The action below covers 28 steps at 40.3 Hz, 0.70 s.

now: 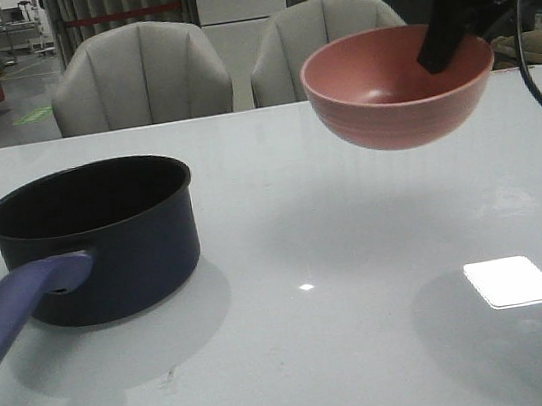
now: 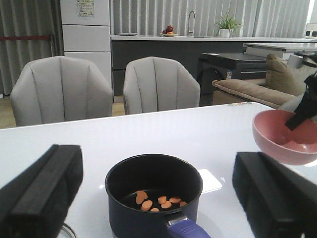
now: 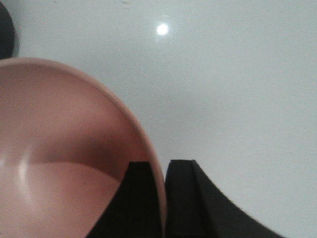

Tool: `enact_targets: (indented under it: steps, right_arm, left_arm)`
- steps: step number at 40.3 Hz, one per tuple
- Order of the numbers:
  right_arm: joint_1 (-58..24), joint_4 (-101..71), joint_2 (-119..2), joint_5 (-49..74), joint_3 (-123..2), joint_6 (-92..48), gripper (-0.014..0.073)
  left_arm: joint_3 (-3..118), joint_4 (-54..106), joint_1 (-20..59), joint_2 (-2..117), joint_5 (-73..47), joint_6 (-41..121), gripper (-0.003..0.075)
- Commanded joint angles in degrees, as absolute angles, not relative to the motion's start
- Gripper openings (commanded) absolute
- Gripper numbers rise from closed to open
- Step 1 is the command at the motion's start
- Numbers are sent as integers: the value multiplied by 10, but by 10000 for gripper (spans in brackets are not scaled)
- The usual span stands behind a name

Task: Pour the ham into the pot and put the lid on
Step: 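Carry the empty bowl back and set it on the table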

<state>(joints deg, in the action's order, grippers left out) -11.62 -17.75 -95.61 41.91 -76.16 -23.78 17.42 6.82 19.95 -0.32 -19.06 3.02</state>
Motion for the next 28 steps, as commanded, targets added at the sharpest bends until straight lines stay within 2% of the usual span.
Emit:
enact_targets:
  steps: [1,14,25,28]
  right_arm:
    - [-99,-183,-964,408,-775,-223,135]
    - [-94,-184,-1054,376,-775,-164,157]
    - [-94,-185,-1073,353,-776,-150,385]
    - [-94,-184,-1066,355,-779,-151,412]
  left_arm:
    - [189,70,205,0,-146,28,657]
    - [189,70,205,0,-146,28,657]
    - [189,70,205,0,-146,28,657]
    - [189,70,205,0,-146,28,657]
